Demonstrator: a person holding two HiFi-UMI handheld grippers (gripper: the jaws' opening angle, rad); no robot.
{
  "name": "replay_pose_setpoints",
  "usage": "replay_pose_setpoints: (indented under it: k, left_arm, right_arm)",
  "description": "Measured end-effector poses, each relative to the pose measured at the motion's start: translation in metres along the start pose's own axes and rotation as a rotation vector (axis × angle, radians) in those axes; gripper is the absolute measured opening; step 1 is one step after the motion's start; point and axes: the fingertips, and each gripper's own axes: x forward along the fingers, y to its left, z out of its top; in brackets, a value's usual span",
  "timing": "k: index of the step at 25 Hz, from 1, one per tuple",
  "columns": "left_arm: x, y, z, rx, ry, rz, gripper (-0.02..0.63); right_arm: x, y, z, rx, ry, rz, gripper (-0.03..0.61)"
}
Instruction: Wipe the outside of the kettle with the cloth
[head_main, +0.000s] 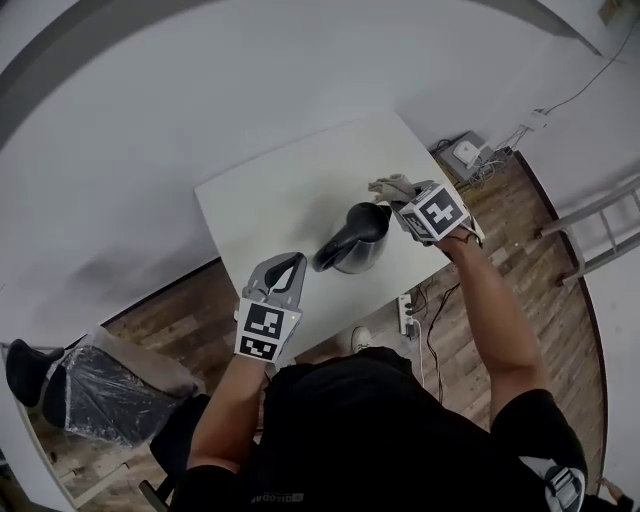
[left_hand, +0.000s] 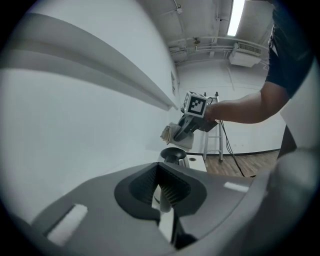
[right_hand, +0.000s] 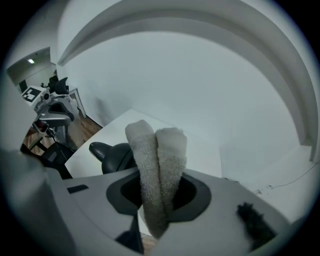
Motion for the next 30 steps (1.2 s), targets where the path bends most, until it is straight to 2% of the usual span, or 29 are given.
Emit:
replay_pose_setpoints:
  k: [3,7,10,16,18,19,23,30]
  left_arm:
    - [-0.007,-0.001,-0.004,0.008,-0.01,-0.072,0.006]
    - [-0.018,0.002,-0.009,0.006,-0.014,-0.131,0.005]
    - [-0.029,0.006,-0.006,-0.02,-0.041,-0.153,0.006]
    - [-0.05,0.017,-0.014,-0.05,-0.06,-0.165,0.005]
    - [-0.057,0.021,-0.018,-0.055,-0.063,-0.165,0.005]
    - [-0.06,0.023,-0.019,-0.058,-0.066,-0.166,0.005]
    - [-0.067,0.027,-0.02,-0.062,-0.077,-0.17,0.006]
    - [-0.073,0.03,-0.019,-0.071,-0.095,-0.171,0.005]
  right_arm:
    - [0.006,-0.006,-0.004,0.022,0.087,-0.067,0.097]
    - [0.014,-0.005,-0.002,0.063,0.176,-0.091,0.097]
    - [0.015,0.0,0.003,0.06,0.228,-0.108,0.097]
    - [0.005,0.022,0.017,-0.019,0.285,-0.167,0.097]
    - [0.005,0.039,0.015,-0.011,0.317,-0.141,0.097]
    - [0.005,0.045,0.015,-0.012,0.324,-0.135,0.097]
    - [-0.005,0.045,0.032,-0.092,0.302,-0.212,0.097]
    - [-0.011,0.082,0.043,-0.1,0.278,-0.157,0.097]
